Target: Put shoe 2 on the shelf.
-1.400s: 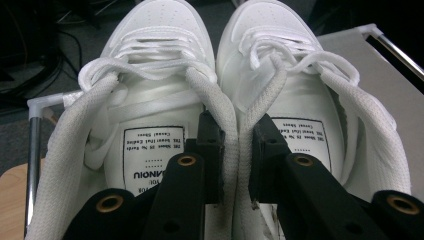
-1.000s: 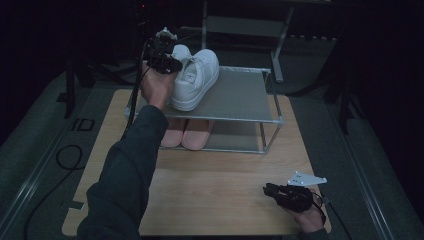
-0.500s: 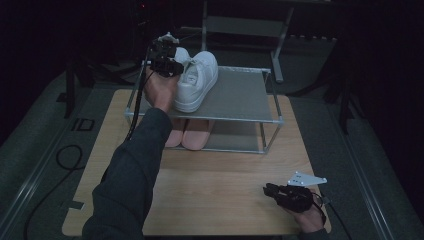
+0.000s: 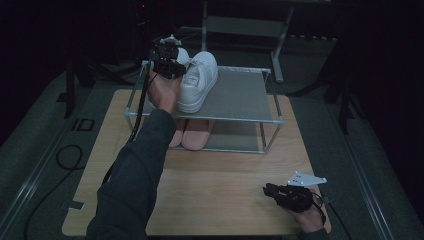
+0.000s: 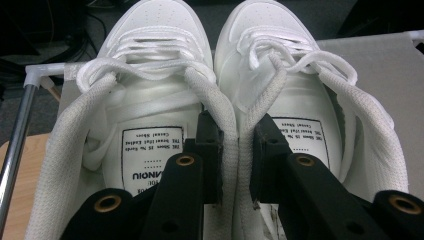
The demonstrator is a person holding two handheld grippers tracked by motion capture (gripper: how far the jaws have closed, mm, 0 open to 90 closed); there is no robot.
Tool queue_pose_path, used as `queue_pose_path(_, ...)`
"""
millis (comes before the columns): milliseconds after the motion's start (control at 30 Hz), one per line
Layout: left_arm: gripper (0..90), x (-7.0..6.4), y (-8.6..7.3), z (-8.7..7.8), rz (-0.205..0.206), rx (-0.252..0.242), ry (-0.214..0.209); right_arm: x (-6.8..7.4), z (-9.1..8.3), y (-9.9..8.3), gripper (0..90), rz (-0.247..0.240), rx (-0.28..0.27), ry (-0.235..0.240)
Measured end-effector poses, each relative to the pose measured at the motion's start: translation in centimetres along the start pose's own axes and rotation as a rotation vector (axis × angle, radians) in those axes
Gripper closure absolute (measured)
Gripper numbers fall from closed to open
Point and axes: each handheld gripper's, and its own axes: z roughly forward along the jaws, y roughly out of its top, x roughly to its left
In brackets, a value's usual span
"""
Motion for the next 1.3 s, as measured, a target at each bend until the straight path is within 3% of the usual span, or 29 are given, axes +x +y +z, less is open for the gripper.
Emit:
queue_pose_path(400,73.9,0.0,-0.3,0.1,-0.003,0.011,0.000,0.1,0.2,0.0,73.7,-0.004,0.006,0.005)
queue_pose_path(800,57.4,0.8,-0.4,0.1,0.020,0.030,-0.062,0.1,0.3,-0.1,73.1,-0.003,0.013,0.009)
queue_pose_path(933,52.4,1.2,-0.5,0.1,0.006,0.031,-0.087,0.2,0.5,-0.1,72.9,-0.008,0.015,0.011)
queue_pose_path(1300,46.8,1.5,-0.5,-1.1,0.041,0.027,-0.111,0.2,0.6,-0.1,72.2,-0.006,0.019,0.011)
